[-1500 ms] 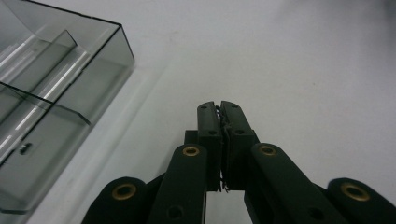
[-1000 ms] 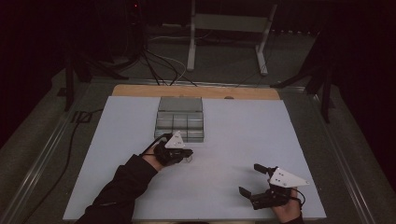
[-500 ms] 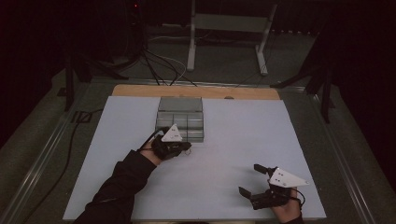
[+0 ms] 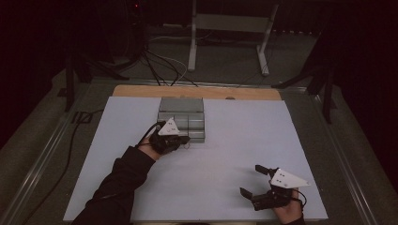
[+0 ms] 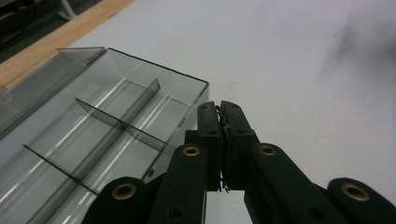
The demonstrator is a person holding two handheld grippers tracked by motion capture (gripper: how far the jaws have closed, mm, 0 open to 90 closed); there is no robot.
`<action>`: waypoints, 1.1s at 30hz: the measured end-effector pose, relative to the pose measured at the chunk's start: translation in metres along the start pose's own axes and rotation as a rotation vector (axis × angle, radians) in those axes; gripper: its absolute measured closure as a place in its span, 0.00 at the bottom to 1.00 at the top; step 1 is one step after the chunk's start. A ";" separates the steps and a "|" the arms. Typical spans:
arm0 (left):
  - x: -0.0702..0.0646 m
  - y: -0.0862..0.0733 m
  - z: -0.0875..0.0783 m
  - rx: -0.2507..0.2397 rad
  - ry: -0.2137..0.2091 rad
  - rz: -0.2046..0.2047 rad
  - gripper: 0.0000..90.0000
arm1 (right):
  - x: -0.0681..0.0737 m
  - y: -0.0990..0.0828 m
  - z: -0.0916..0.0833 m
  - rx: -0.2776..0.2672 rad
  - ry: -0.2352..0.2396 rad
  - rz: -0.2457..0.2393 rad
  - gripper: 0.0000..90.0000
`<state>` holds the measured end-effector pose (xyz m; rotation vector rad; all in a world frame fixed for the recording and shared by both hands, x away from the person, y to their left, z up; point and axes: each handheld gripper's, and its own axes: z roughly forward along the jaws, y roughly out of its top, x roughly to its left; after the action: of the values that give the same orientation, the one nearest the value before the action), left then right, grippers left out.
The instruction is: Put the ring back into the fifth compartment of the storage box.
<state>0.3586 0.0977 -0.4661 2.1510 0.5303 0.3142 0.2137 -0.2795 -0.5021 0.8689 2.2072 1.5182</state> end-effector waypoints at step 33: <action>0.043 0.000 0.013 -0.012 0.071 -0.074 1.00 | 0.000 -0.001 0.000 0.004 -0.007 -0.002 0.00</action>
<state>0.4018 0.1087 -0.4722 2.1091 0.6448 0.3529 0.2137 -0.2799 -0.5030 0.8726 2.2062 1.5075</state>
